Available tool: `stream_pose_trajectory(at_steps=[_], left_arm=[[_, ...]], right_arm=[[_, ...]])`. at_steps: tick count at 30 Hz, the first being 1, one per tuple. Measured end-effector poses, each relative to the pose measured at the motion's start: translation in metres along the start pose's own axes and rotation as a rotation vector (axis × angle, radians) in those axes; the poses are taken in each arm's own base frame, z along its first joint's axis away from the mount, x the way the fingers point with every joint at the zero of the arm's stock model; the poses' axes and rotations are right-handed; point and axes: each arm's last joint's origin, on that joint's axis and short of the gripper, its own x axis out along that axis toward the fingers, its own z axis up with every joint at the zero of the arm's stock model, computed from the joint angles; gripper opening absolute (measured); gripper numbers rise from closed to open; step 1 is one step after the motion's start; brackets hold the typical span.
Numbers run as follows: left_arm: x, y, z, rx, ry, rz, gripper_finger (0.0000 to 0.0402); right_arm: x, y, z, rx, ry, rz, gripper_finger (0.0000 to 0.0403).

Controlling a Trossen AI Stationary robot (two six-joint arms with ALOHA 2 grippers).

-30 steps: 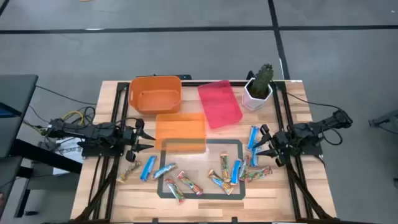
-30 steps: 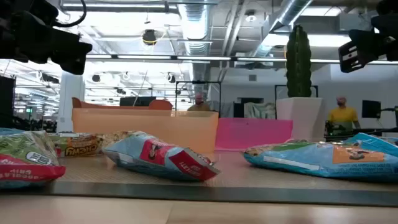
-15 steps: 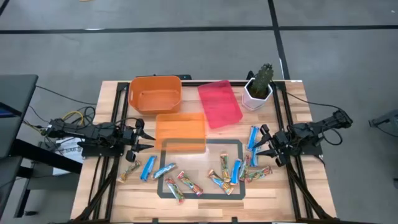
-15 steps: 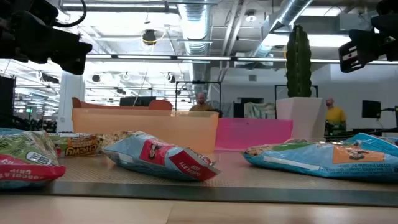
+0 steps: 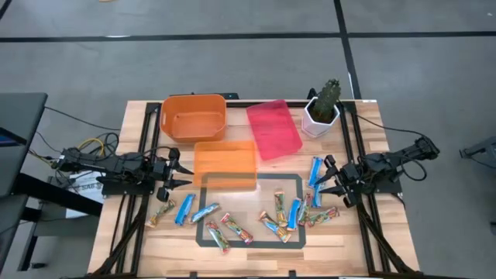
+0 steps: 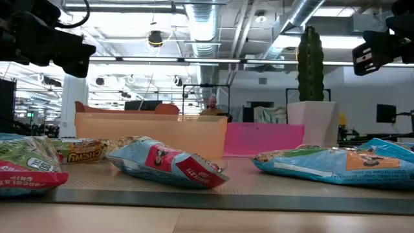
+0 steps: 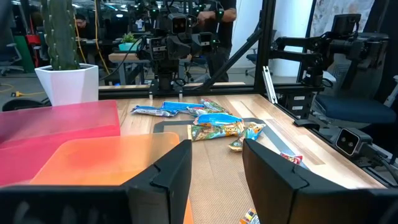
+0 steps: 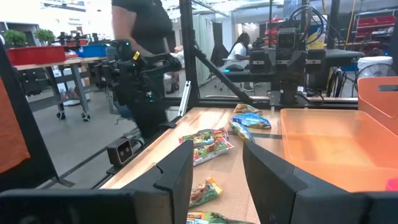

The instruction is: Pick and place Granola Bars by type

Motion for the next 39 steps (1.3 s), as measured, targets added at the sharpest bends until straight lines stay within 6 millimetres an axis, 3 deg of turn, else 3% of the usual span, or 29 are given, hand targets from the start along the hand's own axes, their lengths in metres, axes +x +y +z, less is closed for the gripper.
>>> stream_pose_trajectory(at_steps=[23,32,34,39], left_arm=[[0.0000,0.0000,0.0000,0.000,0.000,0.000,0.0138],[0.0000,0.0006,0.0004,0.333,0.000,0.020,0.0138],[0.0000,0.0005,0.0002,0.313,0.000,0.016,0.0138],[0.0000,-0.0005,-0.0001,0.044,0.001,-0.017,0.0138]], right_arm=[[0.0000,0.0000,0.0000,0.000,0.000,0.000,0.0134],[0.0000,0.0000,-0.0001,0.000,0.000,0.000,0.0133],[0.0000,0.0000,-0.0001,0.000,0.000,0.000,0.0134],[0.0000,0.0000,-0.0001,0.000,0.000,0.000,0.0133]])
